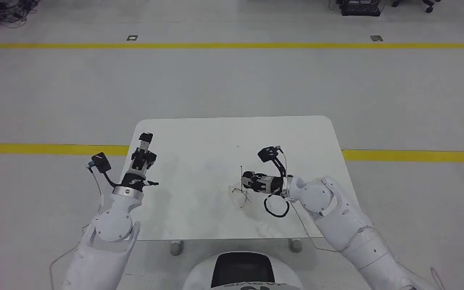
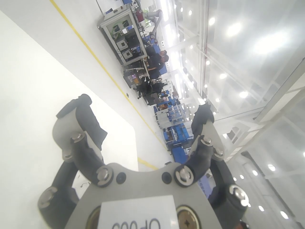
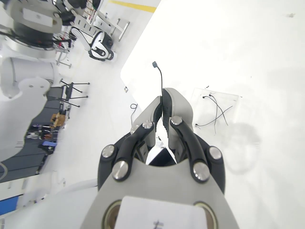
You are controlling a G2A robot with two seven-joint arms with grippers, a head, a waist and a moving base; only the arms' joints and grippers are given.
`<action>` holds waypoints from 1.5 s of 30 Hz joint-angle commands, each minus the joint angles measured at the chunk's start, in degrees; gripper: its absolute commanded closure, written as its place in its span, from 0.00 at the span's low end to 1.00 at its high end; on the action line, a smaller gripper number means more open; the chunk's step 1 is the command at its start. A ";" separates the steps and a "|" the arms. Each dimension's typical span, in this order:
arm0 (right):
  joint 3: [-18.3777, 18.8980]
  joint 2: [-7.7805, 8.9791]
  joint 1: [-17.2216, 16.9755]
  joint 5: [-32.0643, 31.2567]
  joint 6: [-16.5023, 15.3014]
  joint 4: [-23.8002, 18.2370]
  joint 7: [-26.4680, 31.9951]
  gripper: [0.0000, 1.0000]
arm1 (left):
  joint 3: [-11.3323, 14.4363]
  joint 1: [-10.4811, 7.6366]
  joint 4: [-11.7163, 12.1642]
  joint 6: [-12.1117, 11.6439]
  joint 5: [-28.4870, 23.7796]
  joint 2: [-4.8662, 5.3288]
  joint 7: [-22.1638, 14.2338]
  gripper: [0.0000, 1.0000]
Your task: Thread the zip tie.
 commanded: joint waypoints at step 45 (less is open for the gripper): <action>2.60 -0.93 1.36 26.08 1.73 10.19 0.64 1.00 | 19.17 -5.90 4.42 -2.43 26.24 -1.37 -5.22 0.00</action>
